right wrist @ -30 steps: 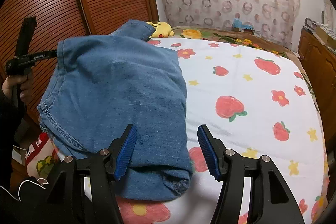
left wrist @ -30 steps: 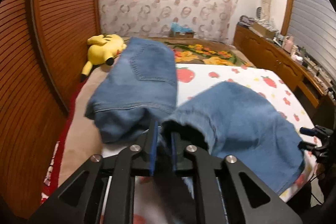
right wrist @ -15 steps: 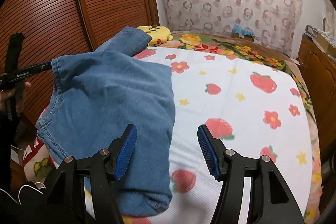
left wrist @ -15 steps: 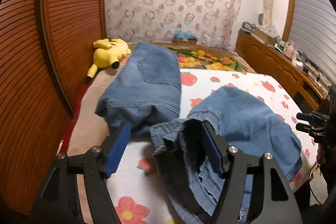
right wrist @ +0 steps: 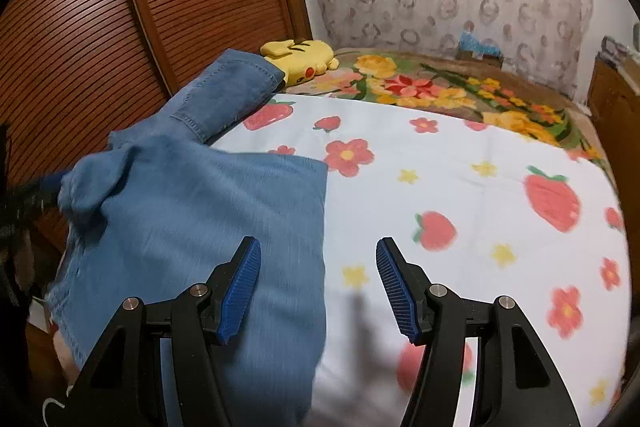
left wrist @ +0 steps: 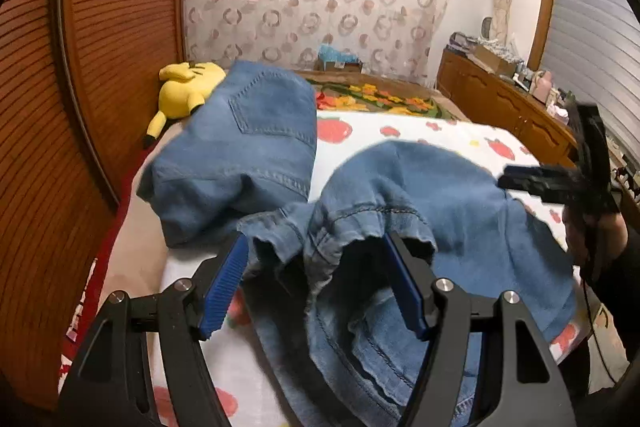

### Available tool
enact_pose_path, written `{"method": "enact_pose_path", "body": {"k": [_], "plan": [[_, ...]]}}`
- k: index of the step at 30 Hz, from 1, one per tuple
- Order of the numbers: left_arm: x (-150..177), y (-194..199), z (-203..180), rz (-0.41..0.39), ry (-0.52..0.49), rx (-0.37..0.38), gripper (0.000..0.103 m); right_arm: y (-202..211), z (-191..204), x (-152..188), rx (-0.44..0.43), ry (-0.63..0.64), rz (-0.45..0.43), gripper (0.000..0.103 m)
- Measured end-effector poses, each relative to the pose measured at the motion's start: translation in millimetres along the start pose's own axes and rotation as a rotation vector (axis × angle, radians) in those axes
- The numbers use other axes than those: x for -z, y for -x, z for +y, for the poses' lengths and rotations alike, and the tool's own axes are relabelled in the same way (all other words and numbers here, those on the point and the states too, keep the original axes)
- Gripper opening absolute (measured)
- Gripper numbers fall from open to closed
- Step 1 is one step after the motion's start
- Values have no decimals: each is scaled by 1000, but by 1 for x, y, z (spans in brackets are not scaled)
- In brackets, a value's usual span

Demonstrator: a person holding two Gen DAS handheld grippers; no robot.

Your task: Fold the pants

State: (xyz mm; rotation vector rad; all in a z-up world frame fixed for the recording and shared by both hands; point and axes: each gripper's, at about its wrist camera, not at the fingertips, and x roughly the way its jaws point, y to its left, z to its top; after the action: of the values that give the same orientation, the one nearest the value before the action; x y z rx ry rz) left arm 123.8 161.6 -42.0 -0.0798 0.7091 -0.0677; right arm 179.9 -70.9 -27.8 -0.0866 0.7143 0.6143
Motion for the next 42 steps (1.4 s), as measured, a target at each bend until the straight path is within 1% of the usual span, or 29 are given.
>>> {"method": "enact_pose_path", "body": {"k": [2, 4, 8, 9, 10, 11, 12, 13, 14, 15, 17, 20, 23, 24, 26, 27, 28, 29, 31, 32, 33, 34, 35, 37, 38, 39, 42], "plan": [[3, -4, 0, 8, 5, -1, 69, -13, -2, -5, -24, -1, 16, 62], [6, -6, 2, 17, 12, 3, 69, -28, -2, -9, -63, -2, 54, 62], [8, -5, 3, 20, 6, 0, 69, -51, 3, -11, -93, 21, 110, 62], [8, -5, 4, 20, 7, -1, 69, -56, 4, -12, -98, 25, 127, 60], [7, -4, 5, 19, 9, -2, 69, -60, 5, -11, -100, 30, 140, 55], [6, -4, 5, 17, 10, -3, 69, -60, 7, -12, -105, 37, 135, 47], [7, -3, 5, 15, 11, -5, 69, -60, 9, -11, -122, 45, 137, 33], [6, -2, 6, 12, 14, -6, 69, -58, 10, -12, -123, 54, 133, 24], [5, -1, 6, 9, 16, -6, 69, -56, 10, -12, -129, 56, 131, 9], [4, -1, 6, 6, 17, -6, 69, -51, 9, -12, -138, 53, 119, 6], [3, 4, 5, -6, 16, -5, 69, -30, 7, -14, -139, 40, 55, 5], [1, 12, 2, -24, 7, -3, 69, 19, 5, -22, -123, 48, -63, 4], [-4, 18, -3, -39, -7, 1, 69, 66, 1, -29, -84, 56, -132, 4], [-5, 19, -4, -43, -10, 4, 69, 80, -2, -31, -88, 64, -149, 4], [-8, 20, -9, -52, -18, 15, 69, 104, -10, -32, -32, 68, -177, 4], [-9, 20, -10, -54, -20, 18, 69, 111, -19, -31, -10, 45, -182, 4], [-9, 19, -13, -53, -24, 25, 69, 113, -27, -28, 9, 25, -171, 4], [-9, 16, -16, -49, -28, 33, 69, 108, -37, -24, 45, 11, -134, 4], [-9, 10, -19, -36, -44, 43, 69, 84, -58, -9, 126, -29, -31, 5], [-7, 4, -23, -23, -57, 44, 69, 73, -68, -1, 142, -56, 7, 6], [-6, 1, -25, -12, -64, 43, 69, 62, -76, 7, 153, -78, 40, 11], [-3, -4, -27, 0, -73, 44, 69, 56, -83, 14, 180, -95, 58, 12], [-2, -7, -27, 7, -76, 46, 69, 52, -88, 20, 198, -110, 59, 14], [0, -15, -30, 27, -84, 52, 69, 51, -96, 29, 173, -143, 50, 19], [1, -19, -32, 31, -92, 51, 69, 50, -96, 33, 167, -146, 50, 23], [-1, -22, -35, 29, -104, 48, 69, 49, -96, 35, 172, -144, 48, 25], [-11, -31, -43, 12, -135, 59, 69, 45, -96, 38, 169, -140, 41, 26]]}}
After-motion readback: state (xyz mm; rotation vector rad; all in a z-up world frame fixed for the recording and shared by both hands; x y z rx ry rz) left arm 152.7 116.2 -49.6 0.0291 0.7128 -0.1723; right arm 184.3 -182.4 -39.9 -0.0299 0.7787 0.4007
